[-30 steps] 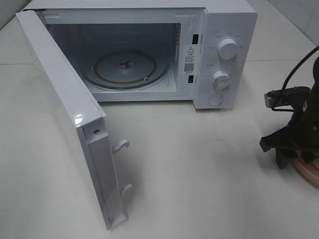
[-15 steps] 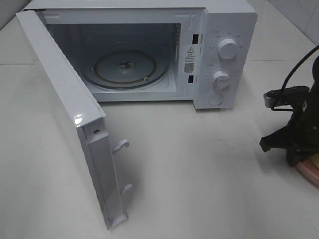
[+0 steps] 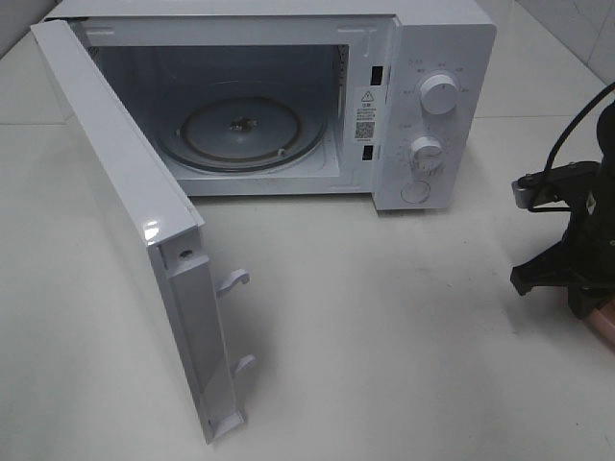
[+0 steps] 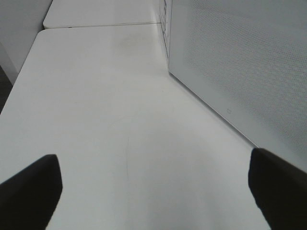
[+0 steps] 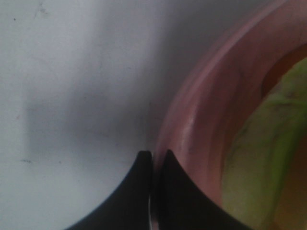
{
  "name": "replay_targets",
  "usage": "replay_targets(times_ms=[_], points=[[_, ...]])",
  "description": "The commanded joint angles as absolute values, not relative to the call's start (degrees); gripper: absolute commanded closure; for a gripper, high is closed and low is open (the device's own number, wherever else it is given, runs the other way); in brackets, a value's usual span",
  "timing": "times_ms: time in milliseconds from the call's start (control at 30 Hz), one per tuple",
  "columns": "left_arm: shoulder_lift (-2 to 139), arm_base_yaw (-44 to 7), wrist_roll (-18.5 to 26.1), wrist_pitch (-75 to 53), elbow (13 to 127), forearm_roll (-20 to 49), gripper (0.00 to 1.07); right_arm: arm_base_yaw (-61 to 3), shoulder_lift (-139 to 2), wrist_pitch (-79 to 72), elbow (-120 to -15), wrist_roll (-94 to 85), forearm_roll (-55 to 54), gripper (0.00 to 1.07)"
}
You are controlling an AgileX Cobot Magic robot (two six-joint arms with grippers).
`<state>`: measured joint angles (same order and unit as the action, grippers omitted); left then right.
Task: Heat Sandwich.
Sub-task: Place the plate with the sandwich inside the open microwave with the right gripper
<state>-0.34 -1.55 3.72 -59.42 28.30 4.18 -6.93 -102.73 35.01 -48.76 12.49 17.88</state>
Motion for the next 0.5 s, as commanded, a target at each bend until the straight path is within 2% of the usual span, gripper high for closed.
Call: replay_targets(times_ms=[33, 500], points=[[-1.8, -1.4, 3.8, -58.9, 28.3, 4.2, 0.05, -7.1, -101.2, 37.6, -49.0, 14.8, 20.3, 1.07], [-1.8, -1.4, 3.8, -58.9, 28.3, 4.2, 0.05, -7.6, -94.5, 44.0, -49.0, 15.4, 21.1, 1.07]])
